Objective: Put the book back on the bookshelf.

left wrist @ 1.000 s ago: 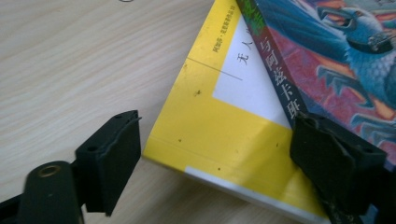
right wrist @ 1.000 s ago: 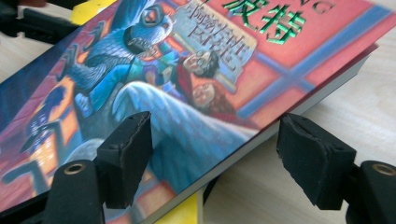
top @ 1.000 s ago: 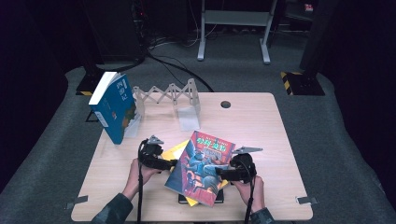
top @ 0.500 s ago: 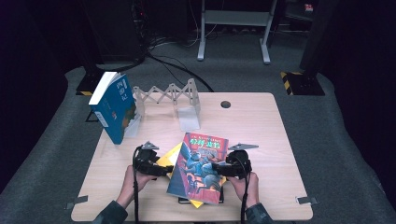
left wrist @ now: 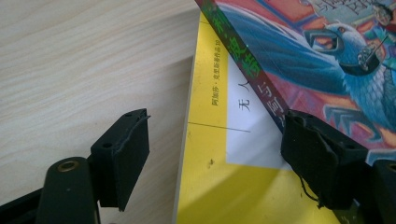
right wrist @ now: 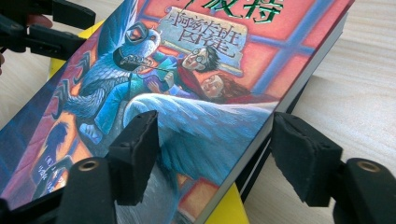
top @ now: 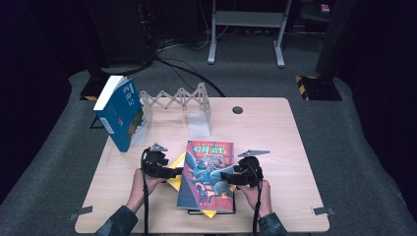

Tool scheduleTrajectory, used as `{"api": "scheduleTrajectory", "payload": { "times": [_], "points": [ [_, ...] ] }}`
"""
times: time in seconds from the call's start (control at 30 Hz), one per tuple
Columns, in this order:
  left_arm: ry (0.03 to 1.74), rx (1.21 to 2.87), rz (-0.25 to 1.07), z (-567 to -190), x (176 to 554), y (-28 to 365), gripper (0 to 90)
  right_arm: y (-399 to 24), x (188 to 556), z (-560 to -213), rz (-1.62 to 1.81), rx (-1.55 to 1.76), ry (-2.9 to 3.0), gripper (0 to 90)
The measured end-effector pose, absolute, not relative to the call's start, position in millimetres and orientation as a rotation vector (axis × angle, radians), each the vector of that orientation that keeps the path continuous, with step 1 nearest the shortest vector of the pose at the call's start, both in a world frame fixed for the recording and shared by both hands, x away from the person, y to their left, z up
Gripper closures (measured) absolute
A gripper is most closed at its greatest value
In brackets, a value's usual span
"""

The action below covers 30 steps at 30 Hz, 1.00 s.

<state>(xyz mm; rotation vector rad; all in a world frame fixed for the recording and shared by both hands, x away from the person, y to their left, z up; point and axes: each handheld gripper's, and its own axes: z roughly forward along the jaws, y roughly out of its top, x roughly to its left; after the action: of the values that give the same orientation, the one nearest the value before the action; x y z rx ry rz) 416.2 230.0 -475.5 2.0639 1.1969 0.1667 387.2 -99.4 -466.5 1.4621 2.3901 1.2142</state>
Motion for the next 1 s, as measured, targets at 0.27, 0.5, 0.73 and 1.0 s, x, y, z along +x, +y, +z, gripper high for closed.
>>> {"api": "scheduleTrajectory", "payload": {
  "times": [0.27, 0.5, 0.73, 1.0],
  "points": [
    [1.251, 1.989, 0.181, -474.9, 422.5, 225.2, 29.4, -87.6, 392.0, -462.6, 1.147, 1.381, 2.359, 33.1],
    [1.240, 2.013, 0.212, -469.0, 432.5, 220.1, 29.9, -88.9, 405.4, -462.7, 1.152, 1.404, 2.320, 35.5],
    [1.228, 2.012, 0.077, -479.9, 419.4, 228.3, 31.6, -98.2, 404.9, -463.9, 1.190, 1.439, 2.351, 35.6],
    [1.223, 1.977, 0.050, -483.8, 396.6, 231.7, 32.6, -96.8, 390.0, -466.8, 1.218, 1.432, 2.328, 34.2]
  ]
}}
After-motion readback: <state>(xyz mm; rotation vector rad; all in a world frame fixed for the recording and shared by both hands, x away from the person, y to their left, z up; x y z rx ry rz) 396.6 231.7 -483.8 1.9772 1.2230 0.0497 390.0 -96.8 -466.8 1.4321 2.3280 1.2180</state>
